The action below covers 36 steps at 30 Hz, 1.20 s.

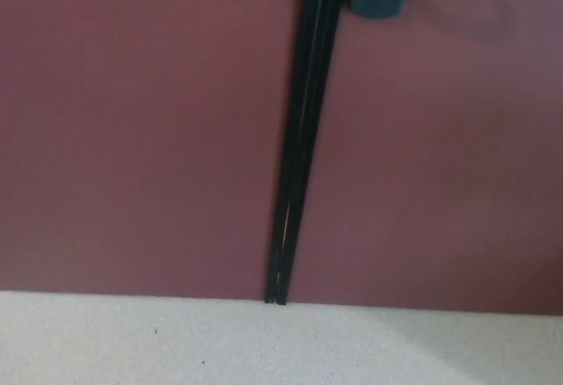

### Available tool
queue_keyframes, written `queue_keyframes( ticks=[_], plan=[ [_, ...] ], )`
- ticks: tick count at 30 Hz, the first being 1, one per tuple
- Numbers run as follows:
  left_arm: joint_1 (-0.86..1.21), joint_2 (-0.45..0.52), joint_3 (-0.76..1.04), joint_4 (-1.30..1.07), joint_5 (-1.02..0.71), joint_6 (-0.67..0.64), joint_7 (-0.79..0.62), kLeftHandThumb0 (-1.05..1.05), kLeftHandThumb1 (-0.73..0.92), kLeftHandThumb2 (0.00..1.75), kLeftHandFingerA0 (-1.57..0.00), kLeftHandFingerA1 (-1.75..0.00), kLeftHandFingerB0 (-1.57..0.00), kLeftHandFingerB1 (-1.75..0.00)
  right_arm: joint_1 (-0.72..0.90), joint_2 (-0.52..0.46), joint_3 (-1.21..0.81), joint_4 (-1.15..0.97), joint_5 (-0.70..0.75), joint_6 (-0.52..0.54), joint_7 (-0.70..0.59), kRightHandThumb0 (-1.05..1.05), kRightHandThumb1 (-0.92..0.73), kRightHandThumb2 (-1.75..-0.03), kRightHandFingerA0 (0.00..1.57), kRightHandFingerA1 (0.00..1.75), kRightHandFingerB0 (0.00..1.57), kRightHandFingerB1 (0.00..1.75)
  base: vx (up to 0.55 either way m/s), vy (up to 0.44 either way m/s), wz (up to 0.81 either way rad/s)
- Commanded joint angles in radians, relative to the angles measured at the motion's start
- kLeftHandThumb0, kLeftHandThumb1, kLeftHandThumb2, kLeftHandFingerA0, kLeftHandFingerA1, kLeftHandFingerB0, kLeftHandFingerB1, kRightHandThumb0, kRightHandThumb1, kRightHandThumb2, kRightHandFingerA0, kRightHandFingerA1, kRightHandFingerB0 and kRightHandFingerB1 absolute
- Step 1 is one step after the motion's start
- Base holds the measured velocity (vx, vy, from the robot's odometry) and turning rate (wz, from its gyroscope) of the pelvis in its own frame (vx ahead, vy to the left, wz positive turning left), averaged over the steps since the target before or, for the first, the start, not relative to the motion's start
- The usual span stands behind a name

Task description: The robot walks towards the door handle and put its right hand on it and twist the handle

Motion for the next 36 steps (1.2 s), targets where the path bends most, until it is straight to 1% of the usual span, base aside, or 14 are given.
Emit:
queue_keyframes(
  ticks=[1, 10, 23, 32, 33, 36],
  plan=[
    [-0.001, 0.000, -0.010, -0.001, 0.014, -0.001, -0.006, -0.10, 0.72, 0.60, -0.44, -0.43, -0.34, -0.38, 0.008, -0.005, 0.004, 0.001, -0.001, 0.000, 0.000, -0.24, -0.66, -0.60, 0.68, 0.44, 0.50, 0.38, 0.08, -0.220, 0.00],
    [-0.001, 0.002, -0.015, -0.006, 0.008, -0.004, -0.014, -0.10, 0.72, 0.61, -0.43, -0.43, -0.34, -0.38, -0.002, -0.005, 0.012, -0.001, -0.001, 0.002, 0.002, -0.24, -0.66, -0.60, 0.67, 0.44, 0.50, 0.38, 0.00, -0.154, -0.03],
    [-0.002, 0.006, -0.023, -0.001, 0.012, -0.010, -0.011, -0.10, 0.72, 0.60, -0.46, -0.44, -0.35, -0.38, 0.001, -0.005, 0.017, 0.002, 0.002, 0.001, 0.005, -0.24, -0.67, -0.60, 0.68, 0.44, 0.51, 0.38, 0.09, 0.077, 0.03],
    [0.000, 0.008, -0.020, -0.006, 0.007, -0.016, -0.022, -0.10, 0.72, 0.60, -0.44, -0.44, -0.35, -0.38, 0.006, -0.003, 0.023, 0.000, 0.000, -0.005, 0.001, -0.24, -0.67, -0.60, 0.68, 0.44, 0.51, 0.38, 0.13, -0.138, 0.00],
    [0.000, 0.008, -0.021, -0.006, 0.008, -0.015, -0.022, -0.10, 0.72, 0.60, -0.44, -0.43, -0.35, -0.38, 0.006, -0.003, 0.024, -0.001, -0.001, -0.004, 0.000, -0.24, -0.67, -0.60, 0.68, 0.44, 0.51, 0.38, 0.09, 0.209, -1.23],
    [0.007, 0.011, -0.026, -0.008, 0.014, -0.022, -0.018, -0.09, 0.71, 0.60, -0.45, -0.44, -0.35, -0.38, 0.008, -0.002, 0.023, 0.000, 0.001, -0.007, 0.002, -0.24, -0.67, -0.60, 0.69, 0.44, 0.51, 0.38, 0.05, 0.231, 0.24]
  ],
)
